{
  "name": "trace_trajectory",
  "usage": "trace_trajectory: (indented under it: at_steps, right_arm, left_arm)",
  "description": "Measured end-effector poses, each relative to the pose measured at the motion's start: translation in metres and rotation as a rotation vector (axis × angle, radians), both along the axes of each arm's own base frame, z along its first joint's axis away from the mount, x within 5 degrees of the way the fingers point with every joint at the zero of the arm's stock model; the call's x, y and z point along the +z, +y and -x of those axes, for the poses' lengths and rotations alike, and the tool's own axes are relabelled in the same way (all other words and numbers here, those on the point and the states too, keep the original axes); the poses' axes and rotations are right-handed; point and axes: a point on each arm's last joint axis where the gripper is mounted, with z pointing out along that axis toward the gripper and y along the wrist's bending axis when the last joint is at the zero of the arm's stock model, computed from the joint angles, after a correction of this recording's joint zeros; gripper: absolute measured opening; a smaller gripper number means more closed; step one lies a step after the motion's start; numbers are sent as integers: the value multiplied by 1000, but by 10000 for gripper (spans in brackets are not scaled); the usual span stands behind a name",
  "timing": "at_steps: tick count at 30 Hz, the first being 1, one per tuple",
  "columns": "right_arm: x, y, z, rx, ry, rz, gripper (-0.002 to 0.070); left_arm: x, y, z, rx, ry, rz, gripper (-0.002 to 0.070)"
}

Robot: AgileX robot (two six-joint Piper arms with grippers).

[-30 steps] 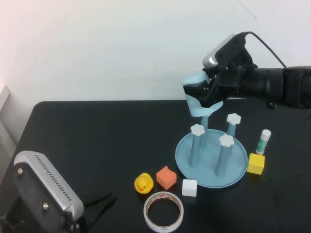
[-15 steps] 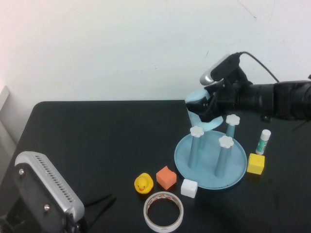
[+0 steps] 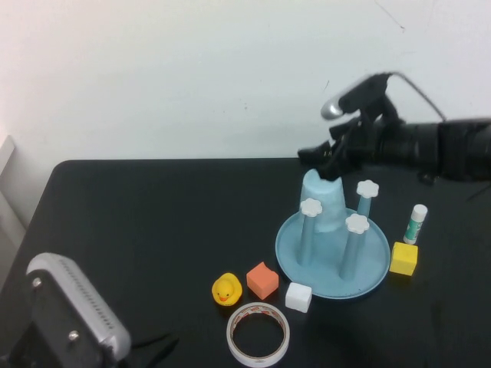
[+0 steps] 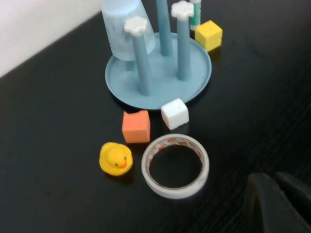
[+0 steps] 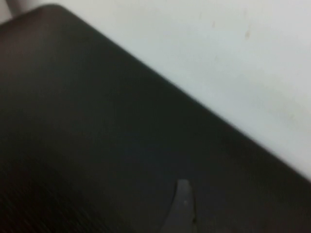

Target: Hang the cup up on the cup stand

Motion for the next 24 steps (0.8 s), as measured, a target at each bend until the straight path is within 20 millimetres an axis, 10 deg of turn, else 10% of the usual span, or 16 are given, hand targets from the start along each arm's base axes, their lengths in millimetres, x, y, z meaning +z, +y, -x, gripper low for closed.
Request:
trace_trajectory:
  at_steps: [4, 12, 24]
  right_arm:
    - [44, -3, 12, 26, -53, 10, 490]
    - [138, -16, 73, 29, -103, -105, 47]
    - [182, -56, 214, 55, -337, -188, 0]
  left_arm:
    - [7, 11, 13, -8, 0, 18, 0]
    - [19, 57, 40, 133, -80, 11, 0]
    - [19, 92, 49, 348, -108, -9, 0]
